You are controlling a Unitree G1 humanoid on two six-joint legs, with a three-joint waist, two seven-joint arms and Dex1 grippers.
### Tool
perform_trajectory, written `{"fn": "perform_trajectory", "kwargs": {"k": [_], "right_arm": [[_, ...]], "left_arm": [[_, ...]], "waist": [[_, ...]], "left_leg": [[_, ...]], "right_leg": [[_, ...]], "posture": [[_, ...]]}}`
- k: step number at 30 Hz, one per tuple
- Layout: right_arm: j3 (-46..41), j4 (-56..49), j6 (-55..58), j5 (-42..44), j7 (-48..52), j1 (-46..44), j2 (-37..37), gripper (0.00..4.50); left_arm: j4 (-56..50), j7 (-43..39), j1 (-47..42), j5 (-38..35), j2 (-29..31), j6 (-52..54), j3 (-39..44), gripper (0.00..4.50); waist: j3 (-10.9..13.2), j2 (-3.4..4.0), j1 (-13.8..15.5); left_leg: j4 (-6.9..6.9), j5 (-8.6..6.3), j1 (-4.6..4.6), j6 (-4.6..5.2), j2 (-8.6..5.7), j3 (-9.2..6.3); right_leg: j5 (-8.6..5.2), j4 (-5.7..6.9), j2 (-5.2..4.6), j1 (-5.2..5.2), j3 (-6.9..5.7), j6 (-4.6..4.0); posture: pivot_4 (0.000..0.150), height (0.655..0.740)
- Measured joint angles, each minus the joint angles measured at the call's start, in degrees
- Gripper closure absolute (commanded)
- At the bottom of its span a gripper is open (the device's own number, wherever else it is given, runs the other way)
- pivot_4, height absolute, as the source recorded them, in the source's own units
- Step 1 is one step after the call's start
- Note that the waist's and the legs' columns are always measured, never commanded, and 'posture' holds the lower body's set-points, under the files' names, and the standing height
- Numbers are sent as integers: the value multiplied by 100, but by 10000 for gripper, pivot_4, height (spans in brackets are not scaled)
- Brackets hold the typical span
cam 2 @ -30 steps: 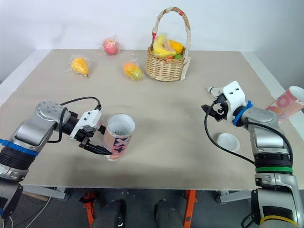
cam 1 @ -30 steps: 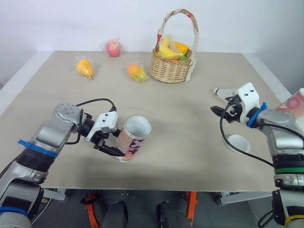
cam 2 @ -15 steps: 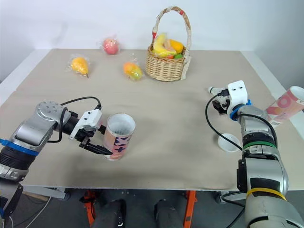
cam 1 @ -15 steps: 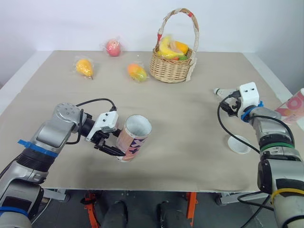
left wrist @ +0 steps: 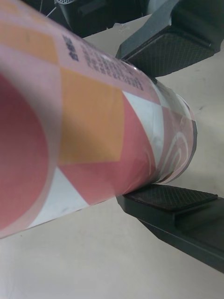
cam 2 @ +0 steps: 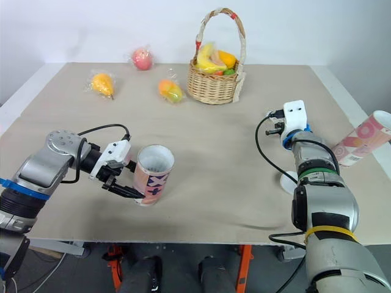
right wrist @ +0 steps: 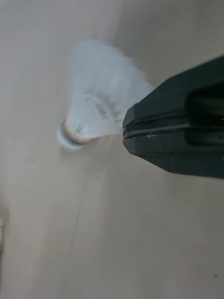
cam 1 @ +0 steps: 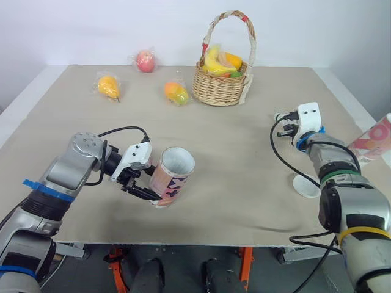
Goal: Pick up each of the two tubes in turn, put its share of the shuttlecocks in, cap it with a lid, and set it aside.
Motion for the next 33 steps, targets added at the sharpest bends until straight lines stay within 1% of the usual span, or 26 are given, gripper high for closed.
{"fn": "perform_trajectory", "kwargs": {"k": [4,7,10,12,14,15,16,17,19,20,21,22,23,24,25,28,33], "right_arm": [[-37,0,-44,-4,17,0,-2,44461],[-132,-17,-170,67,336,0,-38,44461],[-115,-471,-648,130,1364,44,-144,44461],[-99,-866,-797,200,1815,150,-206,44461],[-54,-1764,-873,376,2565,561,-286,44461],[3,-2370,-838,472,2945,873,-300,44461],[12,-2526,-825,502,3027,962,-301,44461],[106,-3728,-415,808,3511,1593,-376,44461],[218,-4967,92,1238,4022,2176,-522,44461],[268,-5771,439,1544,4319,2470,-618,44461],[334,-6958,960,2048,4628,2571,-777,44461],[321,-7253,1104,2204,4650,2518,-834,44461],[315,-7309,1140,2239,4652,2503,-845,44461],[246,-7620,1384,2474,4643,2395,-874,44461],[180,-7931,1639,2752,4619,2225,-875,44461],[109,-8497,1942,3173,4612,1806,-945,44461],[174,-8581,2059,3279,4650,1581,-943,44461]], "left_arm": [[-11,35,1,0,0,3,0,13333],[-24,46,8,-1,0,3,0,13333],[-36,77,19,-1,5,-3,1,13333],[-44,79,29,-6,7,-8,4,13333],[-42,79,56,-22,13,-22,16,13333],[-43,78,60,-28,18,-38,20,13333],[-43,75,61,-28,21,-48,20,13333],[-42,69,60,-30,21,-64,20,13333],[-19,53,60,-33,30,-68,24,13333],[4,34,57,-33,33,-74,27,13333],[23,18,47,-29,39,-120,31,13333],[23,15,48,-28,26,-141,30,13333],[23,14,48,-28,23,-145,30,13333],[26,-3,49,-24,19,-167,26,13333],[46,-15,49,-19,16,-179,24,13333],[91,-20,49,-1,1,-184,23,13333],[93,-27,46,-1,-1,-185,24,13333]], "waist": [[0,0,-5],[1,1,-4],[3,5,-4],[2,4,-3],[2,4,7],[2,4,9],[2,4,9],[2,4,14],[7,12,32],[10,18,33],[16,28,11],[16,27,4],[16,27,4],[17,26,5],[20,30,7],[18,28,20],[18,27,29]], "left_leg": [[0,0,2,0,1,-1],[0,0,2,0,2,0],[0,0,2,0,1,-1],[-1,0,1,0,3,-3],[-1,0,1,0,4,-8],[-1,-1,1,0,4,-9],[-1,-1,1,0,3,-10],[0,-1,0,0,4,-11],[1,-1,-4,0,3,-16],[1,-1,-4,0,4,-16],[7,-1,1,0,7,-6],[11,-1,8,0,8,-8],[11,-1,8,0,10,-8],[13,2,9,0,11,-10],[13,6,9,3,12,-9],[15,9,11,6,19,-13],[15,9,2,6,15,-8]], "right_leg": [[1,1,3,0,0,-1],[1,1,3,0,0,0],[0,1,3,0,0,1],[0,1,4,1,-2,1],[-2,0,4,4,-6,2],[-2,1,4,4,-8,2],[-2,1,4,4,-8,2],[-2,2,4,4,-8,2],[-4,5,3,2,-11,1],[-4,5,3,2,-11,2],[-1,6,4,1,-6,7],[-5,5,7,8,-7,18],[-8,5,7,8,-7,24],[-8,5,9,8,-10,32],[-3,6,8,5,-10,29],[-1,6,13,9,-17,23],[-3,5,8,2,-13,22]], "posture": [[1500,7400],[1500,7400],[1500,7400],[1500,7400],[1500,7400],[1500,7400],[1500,7400],[1500,7400],[1500,7400],[1500,7400],[1500,7400],[1500,7400],[1500,7400],[1500,7400],[1500,7400],[1500,7400],[1500,7400]]}}
